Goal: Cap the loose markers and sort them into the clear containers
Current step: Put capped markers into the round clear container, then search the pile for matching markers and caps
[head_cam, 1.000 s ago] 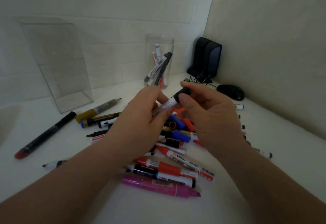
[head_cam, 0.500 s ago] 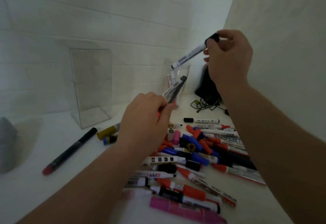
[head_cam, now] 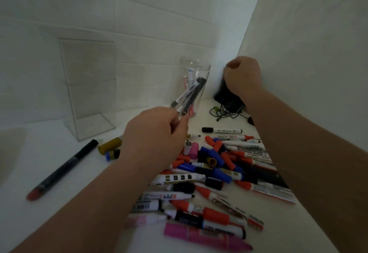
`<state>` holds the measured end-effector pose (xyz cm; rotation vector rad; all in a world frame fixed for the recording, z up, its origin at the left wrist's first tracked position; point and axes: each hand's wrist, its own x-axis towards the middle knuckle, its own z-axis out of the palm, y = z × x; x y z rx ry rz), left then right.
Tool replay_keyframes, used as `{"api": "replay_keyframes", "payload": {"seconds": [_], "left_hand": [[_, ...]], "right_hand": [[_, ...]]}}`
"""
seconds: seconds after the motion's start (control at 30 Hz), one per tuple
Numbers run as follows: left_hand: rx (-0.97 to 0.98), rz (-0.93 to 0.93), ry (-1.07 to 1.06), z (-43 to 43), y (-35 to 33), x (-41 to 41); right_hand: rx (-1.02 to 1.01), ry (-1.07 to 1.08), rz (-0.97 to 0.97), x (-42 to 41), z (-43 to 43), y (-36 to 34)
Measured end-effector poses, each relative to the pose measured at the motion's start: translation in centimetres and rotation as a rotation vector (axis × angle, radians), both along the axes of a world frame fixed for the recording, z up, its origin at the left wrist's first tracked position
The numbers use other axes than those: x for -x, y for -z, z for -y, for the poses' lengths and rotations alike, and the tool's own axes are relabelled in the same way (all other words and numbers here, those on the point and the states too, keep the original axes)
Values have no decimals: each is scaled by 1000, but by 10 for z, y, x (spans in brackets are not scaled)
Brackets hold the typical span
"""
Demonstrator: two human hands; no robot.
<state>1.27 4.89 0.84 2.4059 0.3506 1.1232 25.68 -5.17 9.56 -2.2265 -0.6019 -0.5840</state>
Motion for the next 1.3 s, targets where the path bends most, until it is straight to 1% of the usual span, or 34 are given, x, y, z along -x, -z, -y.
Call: {"api": "replay_keyframes", "payload": {"seconds": [0.07,0.17,0.23,0.3,0.4,0.53,0.73,0.83,0.93,1.07,1.13,1.17,1.23,1.3], "left_hand": [[-5,-21,13,3,0,0],[-5,-42,38,9,-1,1],[-12,-47,43,11,-1,1],[-22,-45,47,12,0,0],[-47,-48,54,13,2,-1],[-62,-56,51,13,5,-3],[-89,-89,42,11,10,-4],[-61,-54,70,11,8,-3],[3,-65,124,15,5,-3],[40,-184,292,23,4,0],[63,-283,382,27,2,4],[86,-299,416,29,1,6],[106,-262,453,32,0,8],[106,-191,456,39,0,9]], "right_hand": [[161,-56,-76,4,20,13],[581,-167,-189,10,46,38],[751,-240,-230,8,55,52],[790,-283,-254,4,58,61],[808,-316,-247,-2,54,66],[881,-371,-221,-7,42,69],[846,-449,-156,-7,33,75],[693,-488,-96,13,40,63],[576,-554,-34,59,53,43],[478,-642,-21,129,80,33],[440,-649,-40,148,93,38],[424,-643,-65,153,99,41],[393,-637,-108,159,105,46],[394,-652,-80,164,107,48]]}}
